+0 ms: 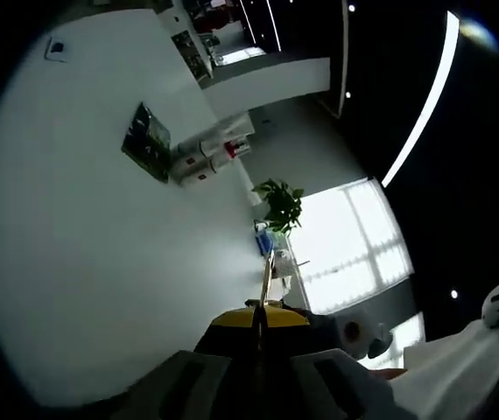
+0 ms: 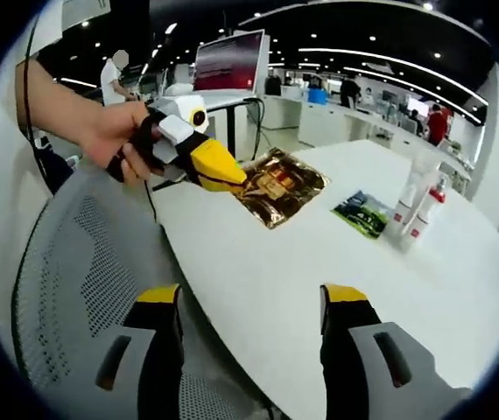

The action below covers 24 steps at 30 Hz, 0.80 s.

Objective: Arrange the skincare products in the storage area until every visible bottle or jar stands upright without overlapping.

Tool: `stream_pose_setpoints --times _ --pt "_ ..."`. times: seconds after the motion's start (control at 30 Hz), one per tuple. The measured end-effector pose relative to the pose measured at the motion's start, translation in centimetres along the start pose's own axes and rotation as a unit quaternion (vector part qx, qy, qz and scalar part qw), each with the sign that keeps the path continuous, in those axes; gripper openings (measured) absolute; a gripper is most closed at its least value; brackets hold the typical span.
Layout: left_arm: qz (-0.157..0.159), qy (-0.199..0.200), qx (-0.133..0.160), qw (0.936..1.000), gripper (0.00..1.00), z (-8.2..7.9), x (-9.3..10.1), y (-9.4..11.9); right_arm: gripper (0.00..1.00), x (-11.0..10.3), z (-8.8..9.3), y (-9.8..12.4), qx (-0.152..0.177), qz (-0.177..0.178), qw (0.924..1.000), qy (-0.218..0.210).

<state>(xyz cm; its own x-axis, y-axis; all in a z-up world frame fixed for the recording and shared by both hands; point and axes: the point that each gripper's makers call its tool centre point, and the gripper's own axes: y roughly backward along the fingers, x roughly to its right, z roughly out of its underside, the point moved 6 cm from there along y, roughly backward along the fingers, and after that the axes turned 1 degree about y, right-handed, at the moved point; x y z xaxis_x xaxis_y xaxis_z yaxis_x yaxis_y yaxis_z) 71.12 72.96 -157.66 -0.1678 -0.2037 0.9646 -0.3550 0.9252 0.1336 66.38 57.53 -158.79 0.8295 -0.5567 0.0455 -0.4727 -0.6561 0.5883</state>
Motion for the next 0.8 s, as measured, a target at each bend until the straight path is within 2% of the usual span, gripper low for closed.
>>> stream_pose_setpoints --times 0.07,0.17,0.37,0.57,0.8 --pt "-0.004 -0.001 0.007 1.0 0.01 -0.9 -0.1 -0.2 0.6 0.0 0.0 -0.1 0.003 0.0 1.0 -0.003" --pt "-0.012 -0.003 0.011 0.9999 0.01 -2.1 -0.3 -0.3 0.59 -0.3 0.3 -0.3 -0.011 0.0 0.9999 0.012" --pt "-0.029 -0.012 0.021 0.9993 0.01 -4.6 -0.5 -0.2 0.53 -0.6 0.8 -0.5 -0.031 0.0 0.9986 0.042" --pt "-0.054 -0.014 0.034 0.9979 0.01 -7.3 -1.0 0.0 0.51 -0.6 0.7 -0.5 -0.029 -0.003 0.9984 0.049" --pt "-0.077 -0.022 0.033 0.9962 0.01 -10.6 -1.7 -0.6 0.51 -0.3 0.9 -0.6 -0.035 0.002 0.9983 0.047"
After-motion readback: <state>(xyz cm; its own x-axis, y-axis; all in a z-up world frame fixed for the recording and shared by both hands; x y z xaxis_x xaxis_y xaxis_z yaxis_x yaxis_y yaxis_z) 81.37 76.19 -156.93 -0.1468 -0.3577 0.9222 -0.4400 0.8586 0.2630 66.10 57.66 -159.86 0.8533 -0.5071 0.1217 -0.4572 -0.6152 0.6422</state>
